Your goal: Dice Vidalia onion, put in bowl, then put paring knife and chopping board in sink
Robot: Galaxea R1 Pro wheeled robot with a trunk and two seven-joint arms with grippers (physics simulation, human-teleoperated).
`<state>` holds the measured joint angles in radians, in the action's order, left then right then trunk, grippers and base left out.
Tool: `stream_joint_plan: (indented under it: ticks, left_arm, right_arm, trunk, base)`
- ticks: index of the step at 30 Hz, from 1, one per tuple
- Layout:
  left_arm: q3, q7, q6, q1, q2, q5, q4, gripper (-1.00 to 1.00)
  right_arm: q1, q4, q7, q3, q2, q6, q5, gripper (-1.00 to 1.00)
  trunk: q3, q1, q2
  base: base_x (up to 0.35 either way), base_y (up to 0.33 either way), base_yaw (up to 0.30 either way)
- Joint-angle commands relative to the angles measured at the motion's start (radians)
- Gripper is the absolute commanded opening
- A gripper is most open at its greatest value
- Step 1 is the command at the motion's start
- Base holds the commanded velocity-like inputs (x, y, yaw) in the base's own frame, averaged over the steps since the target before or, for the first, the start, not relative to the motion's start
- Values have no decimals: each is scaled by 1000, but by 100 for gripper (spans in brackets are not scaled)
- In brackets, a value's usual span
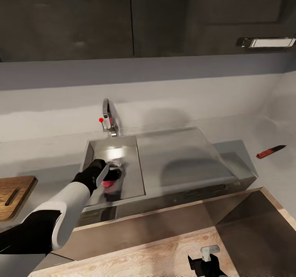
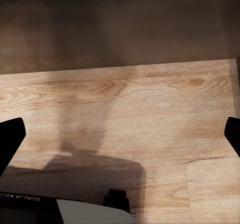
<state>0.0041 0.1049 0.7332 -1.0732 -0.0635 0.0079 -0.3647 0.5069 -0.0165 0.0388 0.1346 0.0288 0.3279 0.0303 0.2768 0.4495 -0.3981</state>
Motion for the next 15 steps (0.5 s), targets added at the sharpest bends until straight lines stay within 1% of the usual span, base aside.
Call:
stream_joint_plan:
  ticks: [1,7,9,10,15]
  left_arm:
    - [0,4,5,-1,0,1,1,100]
    - [0,4,-3,-1,1,1,4,100]
    - [0,5,-26,-1,1,1,10,100]
    - [1,5,-49,-1,2,1,26,100]
    - [1,6,-56,-1,2,1,31,100]
  right_arm:
    - [1,1,3,5,0,3,3,100]
    - [1,1,3,5,0,3,3,100]
    - [1,1,3,5,0,3,3,100]
    - [1,1,3,5,0,3,3,100]
    - [1,1,2,5,2,1,3,100]
  trunk:
    - [3,0,-2]
    - [12,0,-2]
    - [14,0,-2]
    - [14,0,-2]
    - [14,0,-2]
  base:
    - [0,0,0]
    - [0,0,0]
    - [0,0,0]
    - [0,0,0]
    - [0,0,0]
